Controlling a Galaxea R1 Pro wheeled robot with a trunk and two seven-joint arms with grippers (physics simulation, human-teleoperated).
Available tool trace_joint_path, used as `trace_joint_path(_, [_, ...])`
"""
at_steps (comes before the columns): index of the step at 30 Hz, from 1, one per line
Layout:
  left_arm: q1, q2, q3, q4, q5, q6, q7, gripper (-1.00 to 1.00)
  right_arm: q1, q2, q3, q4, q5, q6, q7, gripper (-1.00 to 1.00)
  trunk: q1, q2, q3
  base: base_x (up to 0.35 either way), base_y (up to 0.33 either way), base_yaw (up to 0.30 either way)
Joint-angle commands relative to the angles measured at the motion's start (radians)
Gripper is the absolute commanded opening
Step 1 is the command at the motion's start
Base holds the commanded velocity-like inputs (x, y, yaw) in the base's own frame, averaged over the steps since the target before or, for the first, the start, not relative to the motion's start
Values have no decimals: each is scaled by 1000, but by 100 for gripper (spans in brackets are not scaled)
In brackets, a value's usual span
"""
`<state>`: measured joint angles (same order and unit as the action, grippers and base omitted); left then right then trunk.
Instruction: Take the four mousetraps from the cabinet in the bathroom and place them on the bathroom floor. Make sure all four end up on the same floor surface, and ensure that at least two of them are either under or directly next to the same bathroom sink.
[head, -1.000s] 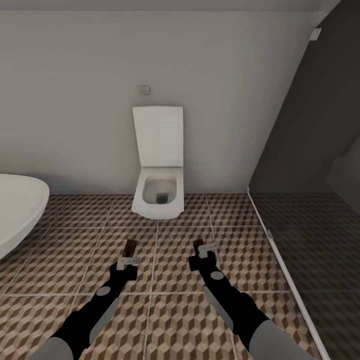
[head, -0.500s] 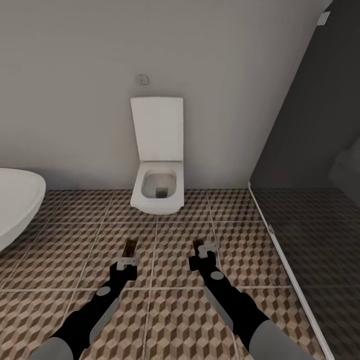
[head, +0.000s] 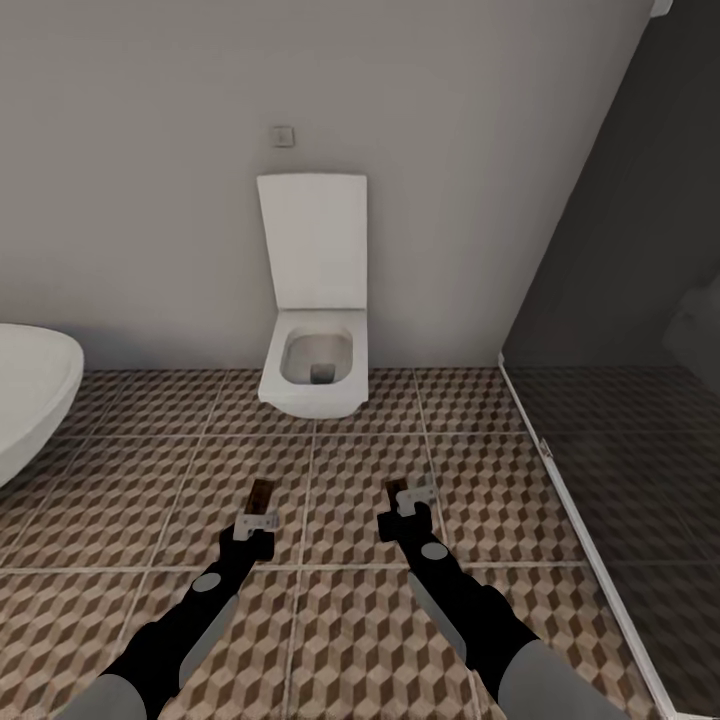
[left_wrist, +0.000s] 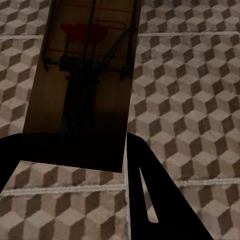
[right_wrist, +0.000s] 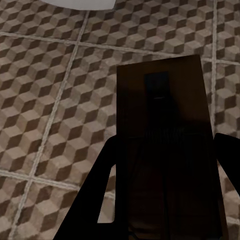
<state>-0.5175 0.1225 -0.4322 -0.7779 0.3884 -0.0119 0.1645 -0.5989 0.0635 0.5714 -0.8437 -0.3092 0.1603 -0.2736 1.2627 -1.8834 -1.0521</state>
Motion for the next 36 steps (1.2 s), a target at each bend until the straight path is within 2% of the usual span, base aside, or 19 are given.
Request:
trace_joint_path(1, [-1,2,-8,-1,6,0,13,-100,-1,-1,4,-2,-7,4,-7,-100,4,-8,-5,0,0,0])
trace_joint_path(29, [-1,2,-10,-2,6,-1,13,-100,-1,1,4,-1,-7,4,-7,-100,111,-204,-136,0,0,0])
trace_joint_path(36, [6,9,-10,-35,6,-42,12,-100,-1,-1,4,-2,-5,2,-7,-100,111,-204,-145,0,0,0])
